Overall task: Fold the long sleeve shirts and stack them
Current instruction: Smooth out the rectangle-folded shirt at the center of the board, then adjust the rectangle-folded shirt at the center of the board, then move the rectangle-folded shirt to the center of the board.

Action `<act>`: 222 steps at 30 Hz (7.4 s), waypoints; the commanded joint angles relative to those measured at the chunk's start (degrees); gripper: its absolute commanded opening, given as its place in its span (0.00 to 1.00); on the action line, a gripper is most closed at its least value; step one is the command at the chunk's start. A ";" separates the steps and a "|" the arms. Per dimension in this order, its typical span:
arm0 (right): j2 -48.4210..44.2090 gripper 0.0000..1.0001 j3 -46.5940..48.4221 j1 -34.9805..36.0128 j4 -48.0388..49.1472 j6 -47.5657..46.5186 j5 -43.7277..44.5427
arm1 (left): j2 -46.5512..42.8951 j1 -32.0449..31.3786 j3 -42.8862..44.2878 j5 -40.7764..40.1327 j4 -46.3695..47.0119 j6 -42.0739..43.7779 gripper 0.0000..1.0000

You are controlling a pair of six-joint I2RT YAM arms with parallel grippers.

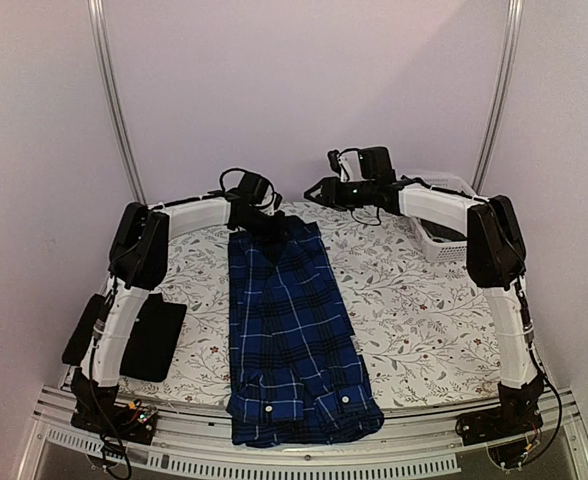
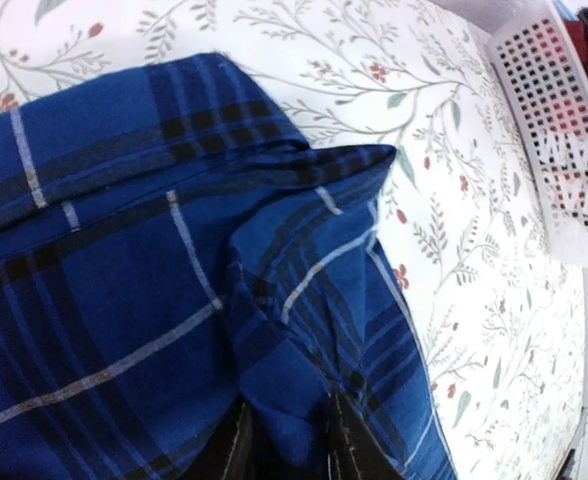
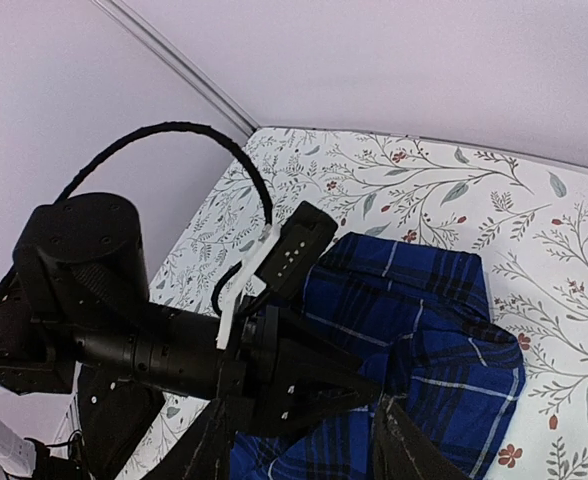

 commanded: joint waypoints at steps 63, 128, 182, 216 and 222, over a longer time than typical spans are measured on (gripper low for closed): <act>-10.25 0.30 -21.24 6.87 -4.18 -1.75 7.54 | -8.53 6.19 -20.86 2.95 18.10 -4.65 0.51; -5.19 0.43 -10.61 3.55 -9.19 -4.45 5.02 | -11.39 8.08 -8.63 4.68 4.15 -0.68 0.43; -25.51 0.40 -43.01 1.50 0.59 -2.59 1.73 | 8.64 2.94 2.21 8.83 9.24 -6.49 0.36; -31.09 0.53 -53.40 8.67 -7.90 -7.31 14.74 | -47.03 1.71 -63.52 -6.49 18.07 -10.51 0.47; -28.56 0.52 -51.50 9.31 -8.18 -6.07 15.52 | -44.24 0.55 -65.71 -9.28 18.29 -11.34 0.46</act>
